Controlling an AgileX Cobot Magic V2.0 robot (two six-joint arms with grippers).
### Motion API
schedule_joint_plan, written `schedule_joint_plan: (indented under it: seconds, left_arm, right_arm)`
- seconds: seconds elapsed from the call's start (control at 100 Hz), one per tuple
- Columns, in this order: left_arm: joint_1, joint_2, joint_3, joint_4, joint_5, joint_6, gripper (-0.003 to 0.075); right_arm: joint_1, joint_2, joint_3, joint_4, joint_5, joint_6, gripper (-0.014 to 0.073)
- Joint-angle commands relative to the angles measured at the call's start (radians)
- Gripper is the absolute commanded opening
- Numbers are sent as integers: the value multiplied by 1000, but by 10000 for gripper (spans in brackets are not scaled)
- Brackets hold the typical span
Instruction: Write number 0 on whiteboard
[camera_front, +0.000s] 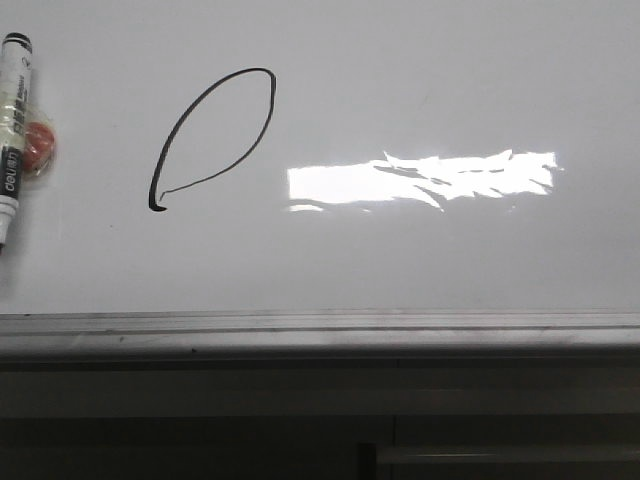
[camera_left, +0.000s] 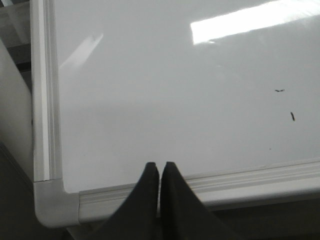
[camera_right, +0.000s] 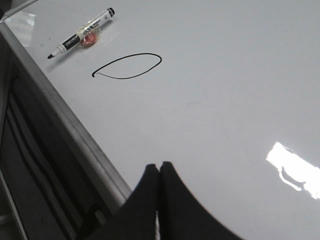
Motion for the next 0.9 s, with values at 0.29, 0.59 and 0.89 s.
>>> schedule_joint_plan:
  seconds: [0.29, 0.59, 0.89]
  left_arm:
    - [0, -30, 34, -16, -45, -2, -20]
    - [0, -30, 34, -16, -45, -2, -20]
    - [0, -30, 34, -16, -45, -2, -20]
  right_arm:
    - [-2, -17, 96, 275, -171, 0, -69]
    - [-10, -17, 244, 438, -418, 0, -69]
    - [-367, -17, 244, 651, -414, 0, -69]
